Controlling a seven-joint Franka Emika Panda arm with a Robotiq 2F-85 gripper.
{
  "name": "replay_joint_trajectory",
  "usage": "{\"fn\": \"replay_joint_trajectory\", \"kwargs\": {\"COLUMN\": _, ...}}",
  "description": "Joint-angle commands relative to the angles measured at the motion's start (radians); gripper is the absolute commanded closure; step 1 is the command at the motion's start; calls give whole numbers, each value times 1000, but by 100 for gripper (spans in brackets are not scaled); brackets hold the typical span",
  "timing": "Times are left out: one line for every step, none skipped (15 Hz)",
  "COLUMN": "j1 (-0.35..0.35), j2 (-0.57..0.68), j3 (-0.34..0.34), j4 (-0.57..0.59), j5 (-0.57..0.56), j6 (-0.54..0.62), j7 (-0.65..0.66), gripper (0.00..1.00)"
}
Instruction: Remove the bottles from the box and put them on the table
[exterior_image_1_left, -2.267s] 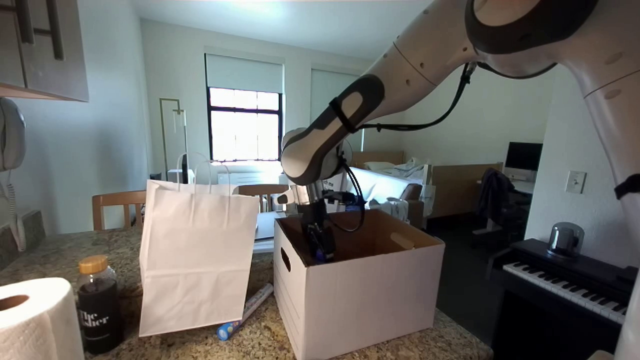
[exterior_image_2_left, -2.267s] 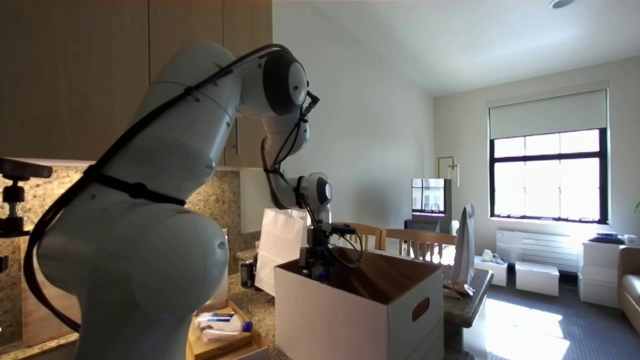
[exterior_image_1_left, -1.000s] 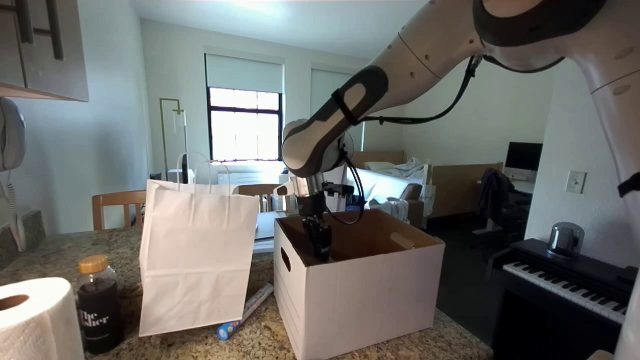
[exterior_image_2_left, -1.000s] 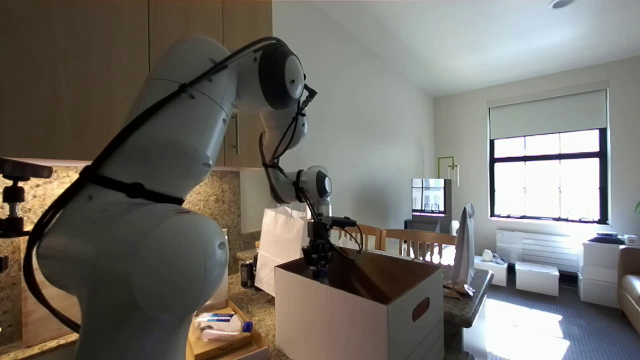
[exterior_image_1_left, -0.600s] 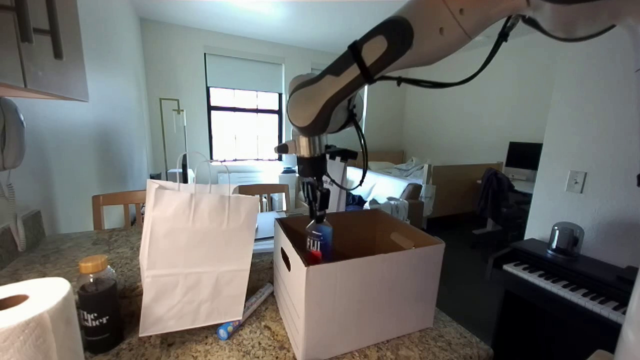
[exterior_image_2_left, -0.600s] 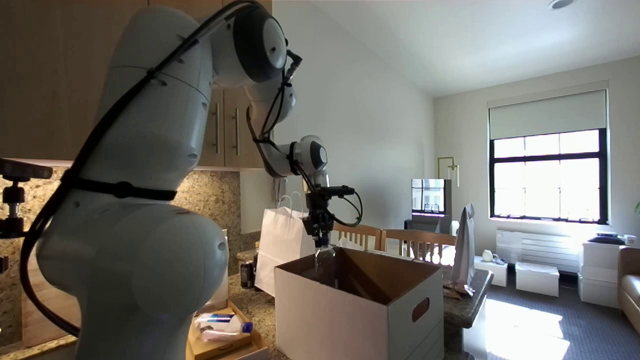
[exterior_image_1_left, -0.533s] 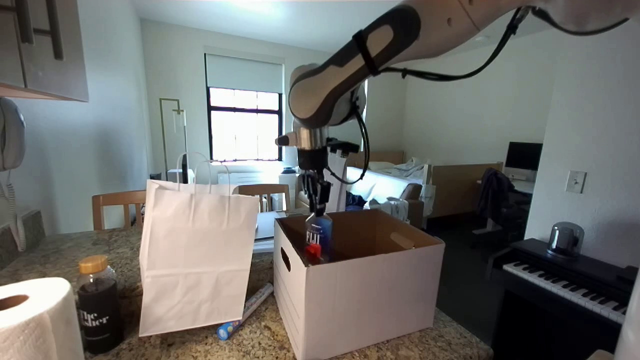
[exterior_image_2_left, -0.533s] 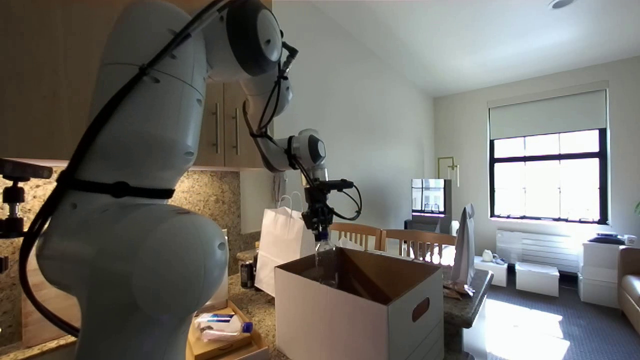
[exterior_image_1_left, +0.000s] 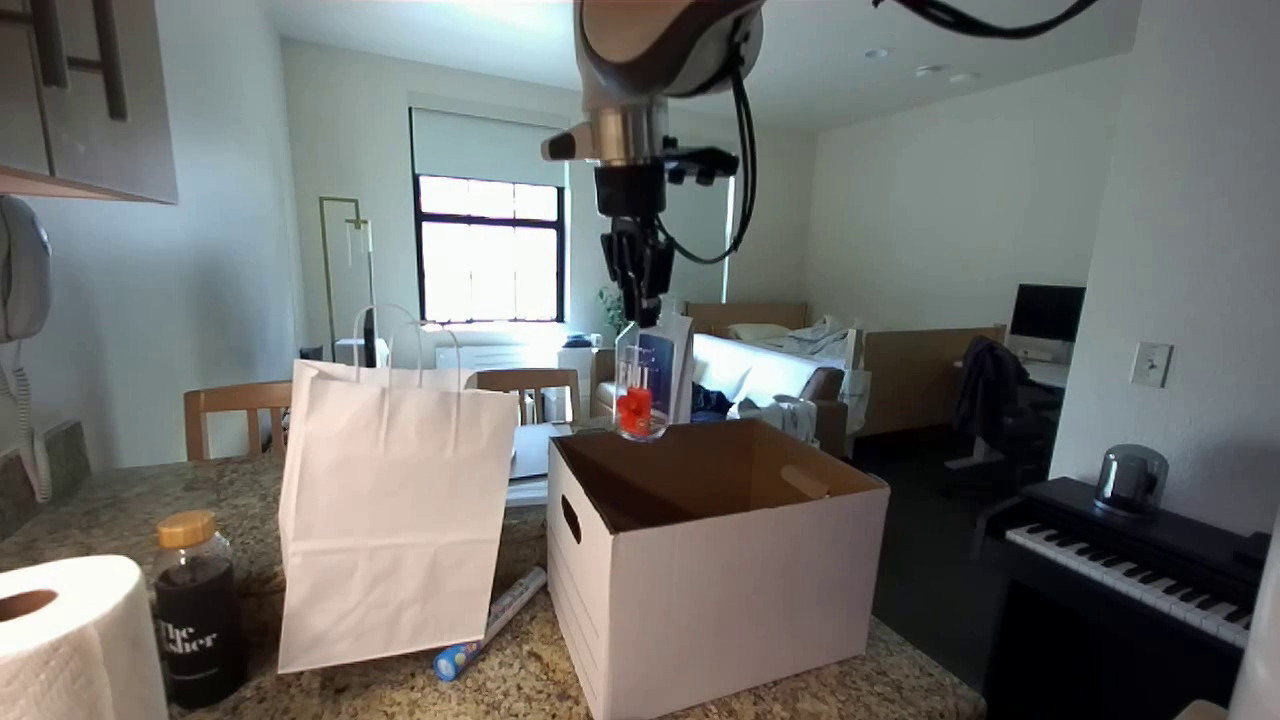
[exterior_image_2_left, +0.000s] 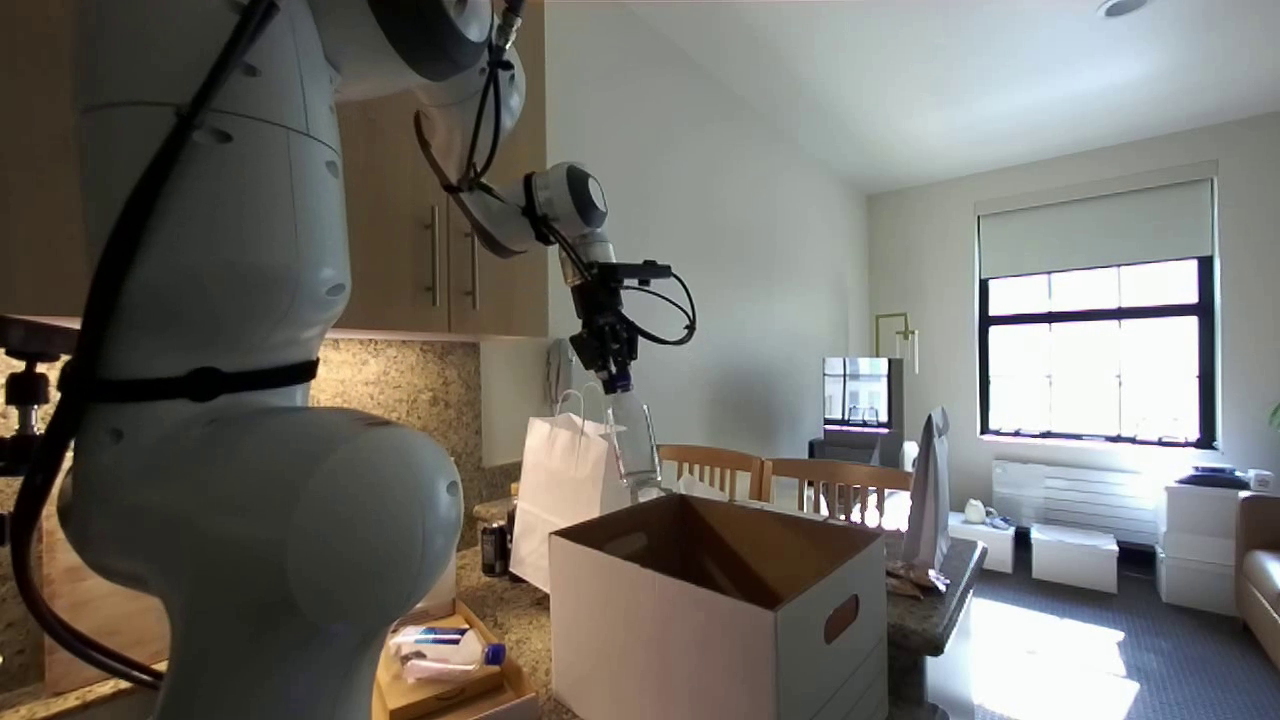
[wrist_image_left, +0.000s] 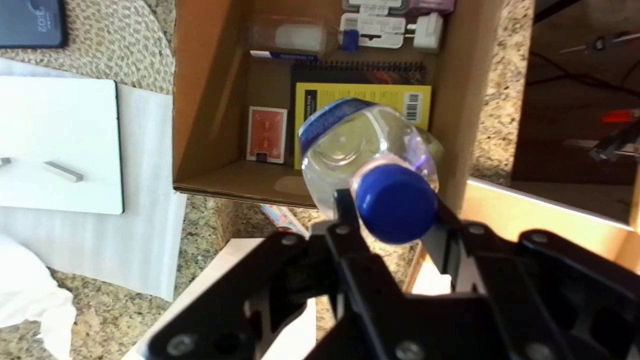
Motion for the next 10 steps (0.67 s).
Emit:
{"fn": "replay_joint_trajectory", "kwargs": {"j1": 47, "j2": -9, "j3": 53, "j4": 105, "j5": -25, "j6": -274, "j7": 23, "gripper": 85}}
{"fn": "replay_joint_trajectory", "kwargs": {"j1": 71, "j2": -6, "j3": 65, "j4": 134, "j5": -12, "j6": -350, "j7": 12, "gripper": 85}}
{"fn": "replay_joint_trajectory", "kwargs": {"j1": 91, "j2": -11, "j3": 84, "j4": 137, "j5": -4, "j6": -382, "j7": 10, "gripper": 85}}
{"fn": "replay_joint_trajectory", "kwargs": {"j1": 113, "j2": -16, "j3": 103, "j4": 134, "j5": -2, "j6": -408, "j7": 10, "gripper": 85}}
{"fn": "replay_joint_trajectory", "kwargs": {"j1": 132, "j2": -13, "j3": 118, "j4": 141, "j5": 2, "j6": -431, "j7": 2, "gripper": 85}}
{"fn": "replay_joint_trajectory", "kwargs": {"j1": 153, "j2": -32, "j3": 134, "j4": 138, "j5": 14, "j6": -464, "j7": -4, "gripper": 85}}
{"fn": "replay_joint_trajectory", "kwargs": {"j1": 171, "j2": -37, "j3": 149, "j4": 128, "j5": 21, "j6": -479, "j7": -10, "gripper": 85}}
{"fn": "replay_joint_trajectory", "kwargs": {"j1": 184, "j2": -32, "j3": 160, "j4": 136, "j5": 19, "j6": -502, "j7": -19, "gripper": 85}}
{"fn": "replay_joint_trajectory", "kwargs": {"j1": 200, "j2": 2, "j3": 176, "j4": 118, "j5": 5, "j6": -471, "j7": 18, "gripper": 85}}
{"fn": "replay_joint_trajectory", "kwargs": {"j1": 212, "j2": 16, "j3": 187, "j4": 118, "j5": 5, "j6": -474, "j7": 15, "gripper": 85}}
